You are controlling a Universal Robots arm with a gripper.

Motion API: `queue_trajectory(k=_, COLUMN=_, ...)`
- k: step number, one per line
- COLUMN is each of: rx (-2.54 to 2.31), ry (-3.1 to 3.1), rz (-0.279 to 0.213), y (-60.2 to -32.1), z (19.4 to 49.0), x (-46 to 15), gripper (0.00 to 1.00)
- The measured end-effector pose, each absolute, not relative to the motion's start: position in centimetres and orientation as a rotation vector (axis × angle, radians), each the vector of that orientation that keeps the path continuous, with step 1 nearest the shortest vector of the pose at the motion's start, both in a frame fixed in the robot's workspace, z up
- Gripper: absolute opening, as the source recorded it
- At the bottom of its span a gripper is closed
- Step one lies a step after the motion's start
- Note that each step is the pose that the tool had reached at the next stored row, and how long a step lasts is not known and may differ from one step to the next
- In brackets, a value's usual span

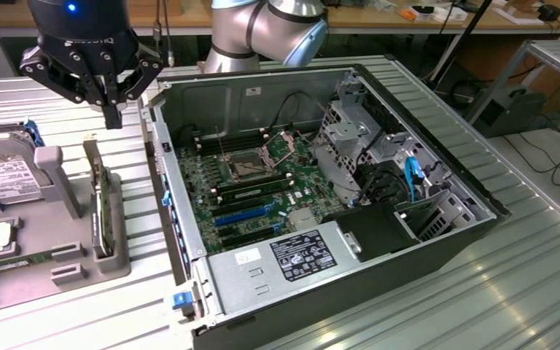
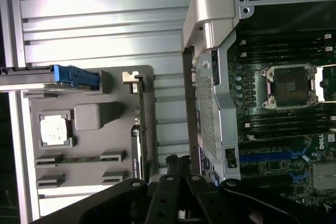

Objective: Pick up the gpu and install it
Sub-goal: 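Reach for the gpu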

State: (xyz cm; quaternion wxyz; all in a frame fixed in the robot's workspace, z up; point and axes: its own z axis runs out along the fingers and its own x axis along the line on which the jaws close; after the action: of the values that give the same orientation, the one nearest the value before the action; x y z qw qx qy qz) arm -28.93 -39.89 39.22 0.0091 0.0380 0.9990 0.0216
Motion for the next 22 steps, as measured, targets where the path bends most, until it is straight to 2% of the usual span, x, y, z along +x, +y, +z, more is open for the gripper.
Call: queue_trajectory(k=22, rx=0.119, ry=3.123, rz=0.067, y=-39.9, z=39.2, x=-31.7, gripper=0.11)
